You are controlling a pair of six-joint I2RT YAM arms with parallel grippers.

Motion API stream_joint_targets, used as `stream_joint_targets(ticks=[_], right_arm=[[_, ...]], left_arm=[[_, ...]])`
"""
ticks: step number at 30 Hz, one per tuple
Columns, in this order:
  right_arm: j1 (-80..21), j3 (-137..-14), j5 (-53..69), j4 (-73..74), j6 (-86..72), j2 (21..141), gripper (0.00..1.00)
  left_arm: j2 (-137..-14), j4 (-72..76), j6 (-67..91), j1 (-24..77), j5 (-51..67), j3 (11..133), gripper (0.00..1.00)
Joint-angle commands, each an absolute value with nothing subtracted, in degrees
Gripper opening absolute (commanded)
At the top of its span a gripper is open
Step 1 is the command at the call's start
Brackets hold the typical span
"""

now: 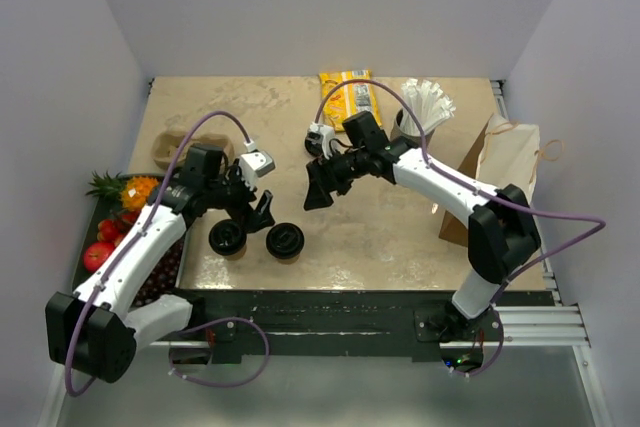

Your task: Pack the takeout coffee

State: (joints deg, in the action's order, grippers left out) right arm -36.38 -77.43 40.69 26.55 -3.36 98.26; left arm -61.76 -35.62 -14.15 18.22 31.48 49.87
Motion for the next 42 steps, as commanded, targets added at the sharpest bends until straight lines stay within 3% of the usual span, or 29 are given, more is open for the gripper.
stream_joint_targets(ticks=[1, 6, 11, 42], right_arm=[[-36.6, -73.6, 38.3, 27.3, -0.3, 95.5, 0.85], [-36.7, -70.0, 38.9, 27.2, -0.3, 96.6, 0.84], [-37.2, -69.3, 39.5, 24.5, -1.4, 99.0, 0.84], [-39.2, -75.9, 42.0, 22.7, -4.4, 107.5, 0.83]], left_arm=[[-64.6, -42.3, -21.7, 16.3, 34.7, 54.5, 0.91], [-70.7, -51.6, -38.5, 14.6, 38.1, 57.8, 0.9], [-72.9, -55.6, -44.3, 14.5, 41.0, 57.1, 0.91], [-78.6, -46.4, -37.4, 14.6, 44.3, 52.0, 0.91]])
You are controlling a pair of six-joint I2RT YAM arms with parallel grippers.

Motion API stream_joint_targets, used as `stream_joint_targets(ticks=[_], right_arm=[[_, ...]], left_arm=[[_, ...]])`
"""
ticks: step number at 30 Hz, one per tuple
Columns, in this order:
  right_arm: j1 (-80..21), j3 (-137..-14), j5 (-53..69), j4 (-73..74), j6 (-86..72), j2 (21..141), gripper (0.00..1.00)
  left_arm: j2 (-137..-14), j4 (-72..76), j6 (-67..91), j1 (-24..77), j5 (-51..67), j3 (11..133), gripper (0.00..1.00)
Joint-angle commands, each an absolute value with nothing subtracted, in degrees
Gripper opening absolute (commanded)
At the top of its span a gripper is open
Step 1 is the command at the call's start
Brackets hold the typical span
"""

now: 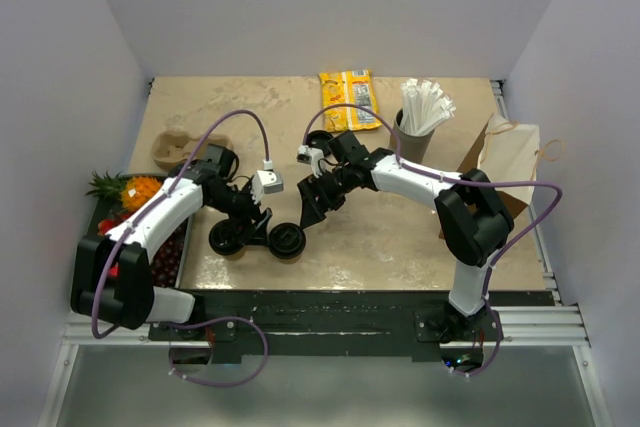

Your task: Pack the takeout coffee

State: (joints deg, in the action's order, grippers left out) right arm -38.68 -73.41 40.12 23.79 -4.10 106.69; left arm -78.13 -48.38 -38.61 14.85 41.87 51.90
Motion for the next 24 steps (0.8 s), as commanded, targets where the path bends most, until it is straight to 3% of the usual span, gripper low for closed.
stream_joint_targets(ticks=[1, 24], right_arm=[[-39.5, -75.9, 42.2, 22.7, -4.3, 107.6, 0.83], [-41.6, -73.2, 37.0, 23.0, -5.4, 108.8, 0.83]], left_arm=[[-79.0, -46.3, -37.4, 14.6, 44.3, 52.1, 0.91], [-85.2, -41.0, -29.8, 18.5, 35.3, 52.4, 0.9]])
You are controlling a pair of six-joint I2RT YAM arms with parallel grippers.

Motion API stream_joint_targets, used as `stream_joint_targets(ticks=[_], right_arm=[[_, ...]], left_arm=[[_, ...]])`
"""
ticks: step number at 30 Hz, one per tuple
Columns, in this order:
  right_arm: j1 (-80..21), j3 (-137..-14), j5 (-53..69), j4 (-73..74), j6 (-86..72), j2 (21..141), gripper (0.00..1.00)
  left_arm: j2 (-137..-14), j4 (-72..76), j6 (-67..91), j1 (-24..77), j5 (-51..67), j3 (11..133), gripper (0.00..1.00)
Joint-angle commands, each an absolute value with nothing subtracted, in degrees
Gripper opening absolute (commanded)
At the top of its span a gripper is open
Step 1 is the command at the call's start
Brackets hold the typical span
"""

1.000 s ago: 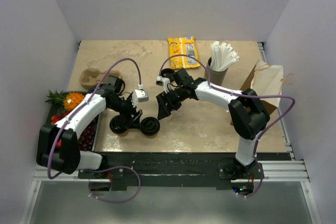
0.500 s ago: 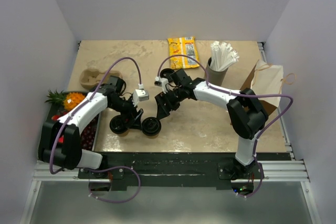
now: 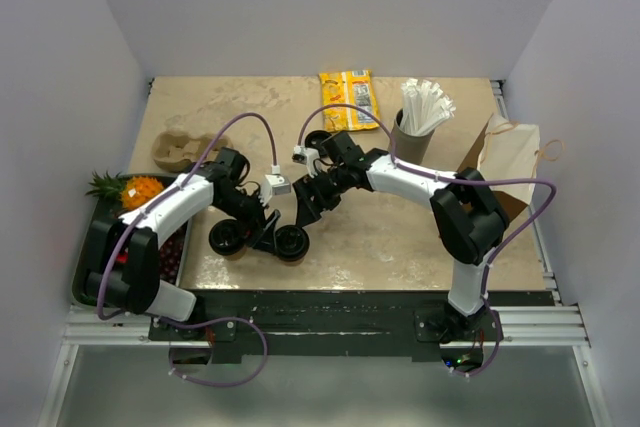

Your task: Pack the takeout coffee

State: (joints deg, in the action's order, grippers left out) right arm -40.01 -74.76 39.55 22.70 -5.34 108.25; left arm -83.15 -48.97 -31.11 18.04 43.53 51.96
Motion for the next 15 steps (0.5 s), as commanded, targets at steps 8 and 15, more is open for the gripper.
stream_joint_targets(ticks=[8, 15], right_arm=[[-41.7, -71.6, 35.2, 23.1, -5.4, 108.4, 0.83], [-41.5, -72.3, 35.2, 23.4, -4.7, 108.0, 0.84]], left_arm=[[-91.8, -39.6, -21.5, 23.3, 28.4, 52.7, 0.89], [-90.6, -38.8, -21.1, 24.7, 25.9, 54.7, 0.89]])
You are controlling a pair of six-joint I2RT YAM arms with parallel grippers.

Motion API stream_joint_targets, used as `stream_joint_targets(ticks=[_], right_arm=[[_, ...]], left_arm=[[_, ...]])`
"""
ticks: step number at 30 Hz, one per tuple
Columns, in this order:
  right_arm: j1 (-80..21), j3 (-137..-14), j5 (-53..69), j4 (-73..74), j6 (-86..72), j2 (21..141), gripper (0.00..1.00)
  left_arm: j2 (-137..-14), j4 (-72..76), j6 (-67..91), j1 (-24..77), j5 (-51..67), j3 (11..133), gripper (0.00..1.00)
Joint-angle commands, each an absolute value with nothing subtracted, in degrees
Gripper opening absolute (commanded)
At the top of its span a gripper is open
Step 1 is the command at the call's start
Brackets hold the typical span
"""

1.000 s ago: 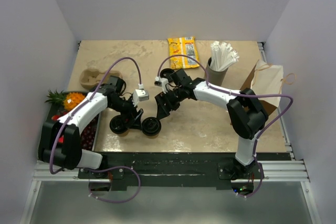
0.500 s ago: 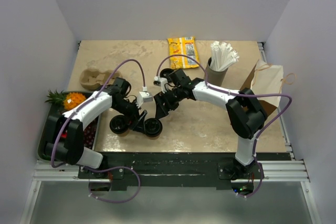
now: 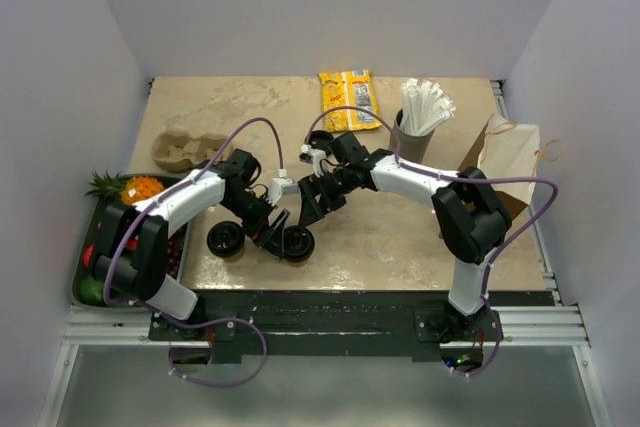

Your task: Pack the takeout coffee

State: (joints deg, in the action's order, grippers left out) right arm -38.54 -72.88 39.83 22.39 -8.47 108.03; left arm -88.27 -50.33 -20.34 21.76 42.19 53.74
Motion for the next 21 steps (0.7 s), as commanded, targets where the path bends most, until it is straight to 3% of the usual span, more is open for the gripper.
stream_joint_targets(ticks=[1, 11, 18, 21], right_arm=[[-41.3, -73.0, 35.5, 23.5, -4.8, 107.8, 0.84], [-37.3, -81.2, 41.2, 26.2, -1.9, 102.9, 0.86], [-35.7, -81.1, 40.5, 25.2, -2.1, 100.7, 0.87], [-32.6, -88.8, 38.2, 27.7, -0.4, 97.9, 0.86]], left_arm=[[-89.7, -38.8, -22.4, 24.3, 26.8, 55.0, 0.88], [-81.2, -46.7, -34.4, 18.2, 43.9, 61.3, 0.92], [-80.2, -46.8, -33.1, 16.5, 42.7, 64.6, 0.91], [-79.9, -45.1, -30.1, 14.3, 38.5, 69.0, 0.92]])
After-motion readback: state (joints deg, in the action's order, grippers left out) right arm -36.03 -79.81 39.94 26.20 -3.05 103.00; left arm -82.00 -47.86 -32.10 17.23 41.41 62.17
